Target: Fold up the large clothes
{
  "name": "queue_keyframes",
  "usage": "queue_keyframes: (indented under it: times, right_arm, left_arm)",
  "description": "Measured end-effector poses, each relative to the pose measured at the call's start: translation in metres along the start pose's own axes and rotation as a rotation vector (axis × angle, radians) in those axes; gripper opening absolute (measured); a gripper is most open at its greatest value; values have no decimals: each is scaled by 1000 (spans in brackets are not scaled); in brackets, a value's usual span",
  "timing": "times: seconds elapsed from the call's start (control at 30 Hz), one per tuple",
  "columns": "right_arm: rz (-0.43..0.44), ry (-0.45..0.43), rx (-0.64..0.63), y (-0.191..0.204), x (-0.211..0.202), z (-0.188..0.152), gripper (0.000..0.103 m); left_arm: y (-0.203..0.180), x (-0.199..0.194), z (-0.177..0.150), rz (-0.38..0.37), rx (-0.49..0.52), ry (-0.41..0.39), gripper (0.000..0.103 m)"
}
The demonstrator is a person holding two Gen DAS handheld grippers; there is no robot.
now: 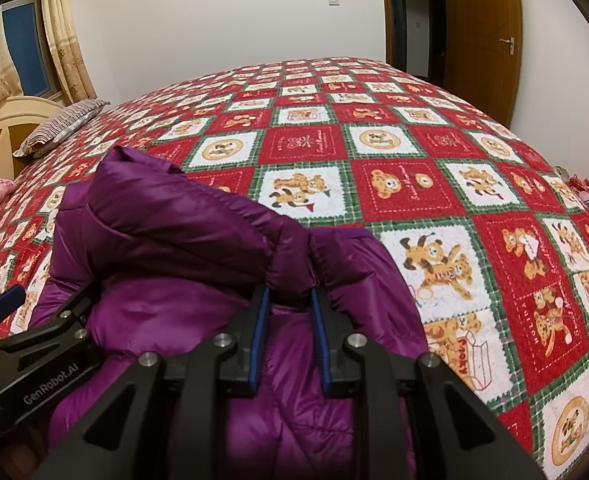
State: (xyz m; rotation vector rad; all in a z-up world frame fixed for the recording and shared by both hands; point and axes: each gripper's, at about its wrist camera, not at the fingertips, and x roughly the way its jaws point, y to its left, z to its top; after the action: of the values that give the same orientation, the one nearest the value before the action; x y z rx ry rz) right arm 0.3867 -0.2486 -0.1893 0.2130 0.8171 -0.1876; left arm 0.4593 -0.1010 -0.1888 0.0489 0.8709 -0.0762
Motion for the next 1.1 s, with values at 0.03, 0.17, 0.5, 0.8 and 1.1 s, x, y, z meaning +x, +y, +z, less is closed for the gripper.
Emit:
queue_keyframes:
  times: [0.03,0.17,0.5,0.8,1.1]
  right_arm:
    - [15,4,8,-2,-2,1,24]
    - [73,-39,30,-13,-35,2,71]
    - [49,-25,157,-57,-45,-22,92]
    - [161,32,177,-60,-27,-29,87]
    - [351,69,206,-59,-17,-32,42]
  left_arm:
    - [7,-5,2,-38,-10,15,102]
    - [45,-50,-2,-119,-51,-89,102]
    - [57,-32,-35,-267,-82,7,102]
    - [45,-17,-33,-303,-94,83,102]
    - [1,-46,-38,-352,134,-22,61]
